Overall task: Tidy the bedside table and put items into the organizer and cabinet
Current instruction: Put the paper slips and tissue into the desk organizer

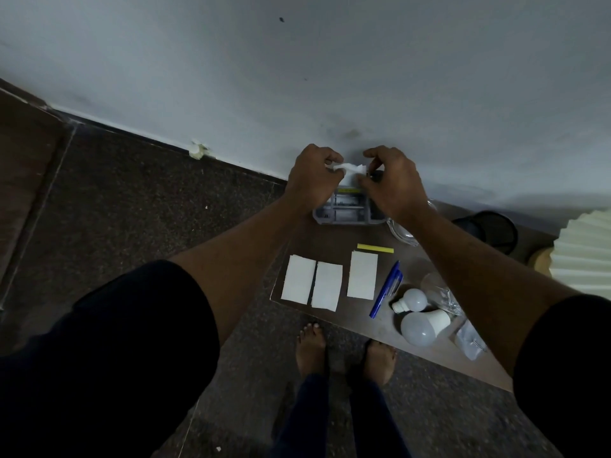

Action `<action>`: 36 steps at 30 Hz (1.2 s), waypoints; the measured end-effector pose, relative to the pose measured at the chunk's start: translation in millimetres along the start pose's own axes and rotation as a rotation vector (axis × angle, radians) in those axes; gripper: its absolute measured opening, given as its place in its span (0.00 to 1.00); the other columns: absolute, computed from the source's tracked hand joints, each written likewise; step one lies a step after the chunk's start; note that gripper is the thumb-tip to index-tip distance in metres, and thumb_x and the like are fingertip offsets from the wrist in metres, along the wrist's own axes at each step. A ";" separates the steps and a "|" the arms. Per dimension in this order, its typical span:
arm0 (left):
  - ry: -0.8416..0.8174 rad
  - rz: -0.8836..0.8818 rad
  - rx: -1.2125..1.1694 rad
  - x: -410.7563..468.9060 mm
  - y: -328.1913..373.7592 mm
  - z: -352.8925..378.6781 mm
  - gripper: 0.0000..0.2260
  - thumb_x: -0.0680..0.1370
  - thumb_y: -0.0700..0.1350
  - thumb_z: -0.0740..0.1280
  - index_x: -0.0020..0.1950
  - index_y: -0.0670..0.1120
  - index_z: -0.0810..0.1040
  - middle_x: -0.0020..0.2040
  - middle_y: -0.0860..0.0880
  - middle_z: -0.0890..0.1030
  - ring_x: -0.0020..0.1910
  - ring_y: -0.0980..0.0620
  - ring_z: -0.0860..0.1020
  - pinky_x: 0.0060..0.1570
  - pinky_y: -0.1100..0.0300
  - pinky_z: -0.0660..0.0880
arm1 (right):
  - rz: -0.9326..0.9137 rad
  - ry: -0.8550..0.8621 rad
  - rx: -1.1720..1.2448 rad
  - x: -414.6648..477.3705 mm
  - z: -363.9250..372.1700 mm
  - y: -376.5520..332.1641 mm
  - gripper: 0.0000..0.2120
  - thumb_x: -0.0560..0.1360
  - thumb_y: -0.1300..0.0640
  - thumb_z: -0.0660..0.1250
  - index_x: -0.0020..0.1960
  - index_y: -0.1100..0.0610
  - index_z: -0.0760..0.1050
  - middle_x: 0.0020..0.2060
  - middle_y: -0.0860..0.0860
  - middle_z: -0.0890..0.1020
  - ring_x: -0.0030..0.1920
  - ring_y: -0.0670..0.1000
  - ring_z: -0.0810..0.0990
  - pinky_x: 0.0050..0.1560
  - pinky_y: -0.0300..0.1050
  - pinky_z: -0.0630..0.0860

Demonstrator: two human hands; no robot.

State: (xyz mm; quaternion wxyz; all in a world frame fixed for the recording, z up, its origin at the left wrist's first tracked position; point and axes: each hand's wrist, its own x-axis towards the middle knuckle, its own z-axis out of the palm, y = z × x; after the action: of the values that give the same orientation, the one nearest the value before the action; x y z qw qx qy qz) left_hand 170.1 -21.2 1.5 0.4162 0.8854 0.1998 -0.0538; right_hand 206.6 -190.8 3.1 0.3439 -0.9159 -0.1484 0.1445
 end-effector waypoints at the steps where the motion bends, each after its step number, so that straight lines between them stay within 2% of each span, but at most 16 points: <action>1: -0.002 -0.001 0.002 -0.4 0.0 0.3 0.13 0.75 0.45 0.74 0.58 0.46 0.84 0.58 0.47 0.80 0.55 0.51 0.81 0.57 0.56 0.79 | -0.007 0.004 0.006 -0.5 0.3 -1.1 0.24 0.74 0.54 0.75 0.68 0.55 0.74 0.55 0.54 0.79 0.51 0.53 0.82 0.56 0.53 0.81; 5: 0.013 -0.001 -0.013 -2.1 0.6 0.0 0.14 0.74 0.44 0.74 0.60 0.47 0.83 0.59 0.47 0.79 0.56 0.52 0.79 0.56 0.60 0.77 | -0.008 0.021 0.014 -3.2 0.8 -3.1 0.26 0.73 0.52 0.75 0.68 0.55 0.73 0.55 0.53 0.79 0.52 0.53 0.82 0.55 0.52 0.82; 9: 0.083 -0.002 -0.076 -9.9 0.9 -3.4 0.15 0.74 0.42 0.74 0.61 0.46 0.82 0.57 0.47 0.79 0.53 0.56 0.77 0.46 0.77 0.70 | -0.012 0.085 0.067 -12.4 -0.2 -5.7 0.23 0.75 0.53 0.73 0.67 0.55 0.73 0.53 0.52 0.80 0.51 0.49 0.81 0.54 0.46 0.82; 10: 0.105 0.003 -0.093 -14.4 1.1 -4.7 0.15 0.74 0.41 0.74 0.60 0.46 0.82 0.56 0.47 0.80 0.52 0.57 0.77 0.44 0.78 0.71 | -0.014 0.108 0.081 -16.2 -0.7 -6.5 0.22 0.76 0.53 0.73 0.67 0.55 0.73 0.52 0.51 0.80 0.50 0.48 0.81 0.53 0.44 0.81; 12: 0.146 0.033 -0.136 -25.6 -0.3 -8.1 0.13 0.74 0.39 0.73 0.58 0.44 0.82 0.55 0.46 0.81 0.51 0.57 0.78 0.47 0.75 0.75 | -0.013 0.140 0.104 -24.2 -1.4 -8.2 0.20 0.76 0.53 0.72 0.66 0.54 0.73 0.51 0.49 0.80 0.47 0.46 0.80 0.50 0.42 0.81; 14: 0.164 0.066 -0.167 -38.8 -5.3 -11.3 0.11 0.74 0.38 0.73 0.56 0.41 0.82 0.53 0.45 0.82 0.52 0.53 0.80 0.53 0.60 0.80 | -0.009 0.158 0.152 -32.9 -1.0 -9.7 0.17 0.77 0.53 0.71 0.64 0.52 0.74 0.49 0.48 0.81 0.45 0.46 0.81 0.48 0.44 0.82; 16: 0.160 0.061 -0.180 -52.0 -11.8 -13.6 0.10 0.75 0.38 0.73 0.55 0.39 0.82 0.53 0.44 0.83 0.52 0.49 0.82 0.52 0.53 0.82 | -0.016 0.177 0.199 -41.7 0.7 -11.5 0.14 0.77 0.53 0.71 0.61 0.53 0.75 0.49 0.48 0.81 0.46 0.48 0.81 0.48 0.48 0.83; 19: 0.143 -0.020 -0.200 -70.5 -18.9 -14.2 0.10 0.75 0.37 0.73 0.55 0.39 0.82 0.52 0.43 0.84 0.51 0.48 0.84 0.49 0.53 0.83 | -0.006 0.164 0.237 -55.4 8.1 -12.7 0.13 0.76 0.52 0.70 0.59 0.52 0.75 0.49 0.47 0.81 0.48 0.49 0.81 0.48 0.51 0.82; 22: 0.098 -0.073 -0.252 -87.8 -24.9 -14.2 0.08 0.76 0.36 0.72 0.55 0.40 0.81 0.52 0.45 0.84 0.51 0.52 0.83 0.48 0.62 0.83 | 0.009 0.113 0.259 -69.4 17.3 -12.5 0.13 0.76 0.53 0.71 0.59 0.50 0.74 0.45 0.46 0.80 0.45 0.47 0.81 0.46 0.50 0.82; 24: 0.079 -0.105 -0.253 -99.3 -30.9 -15.4 0.06 0.77 0.37 0.71 0.53 0.42 0.82 0.50 0.48 0.84 0.49 0.55 0.83 0.47 0.66 0.81 | 0.014 0.080 0.243 -80.7 23.2 -11.8 0.13 0.76 0.52 0.71 0.58 0.50 0.74 0.46 0.46 0.80 0.45 0.47 0.81 0.45 0.50 0.83; 30: 0.070 -0.242 -0.216 -133.0 -66.0 -15.2 0.08 0.77 0.39 0.72 0.55 0.43 0.83 0.51 0.47 0.85 0.51 0.50 0.83 0.54 0.53 0.81 | -0.020 0.065 0.157 -118.6 46.3 -10.9 0.09 0.75 0.55 0.73 0.53 0.55 0.77 0.45 0.48 0.80 0.44 0.47 0.79 0.45 0.49 0.80; 34: 0.070 -0.361 -0.186 -150.4 -95.0 -12.7 0.06 0.76 0.40 0.73 0.53 0.44 0.83 0.49 0.47 0.85 0.49 0.50 0.83 0.54 0.49 0.81 | 0.025 -0.007 0.093 -138.5 73.1 -14.6 0.07 0.75 0.53 0.72 0.52 0.52 0.79 0.45 0.41 0.77 0.41 0.40 0.74 0.41 0.33 0.71; 36: 0.053 -0.401 -0.183 -156.2 -107.3 -11.4 0.06 0.76 0.40 0.73 0.52 0.43 0.83 0.49 0.45 0.85 0.49 0.48 0.84 0.53 0.47 0.81 | 0.046 -0.069 0.062 -147.6 87.6 -15.3 0.06 0.76 0.52 0.71 0.52 0.51 0.80 0.46 0.43 0.79 0.43 0.41 0.75 0.42 0.29 0.67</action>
State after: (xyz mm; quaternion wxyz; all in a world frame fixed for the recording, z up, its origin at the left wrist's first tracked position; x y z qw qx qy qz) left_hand -16.4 0.8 -27.0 0.4703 0.7876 0.3870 -0.0940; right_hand 36.8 -183.1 -25.9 0.3633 -0.9024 -0.1348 0.1884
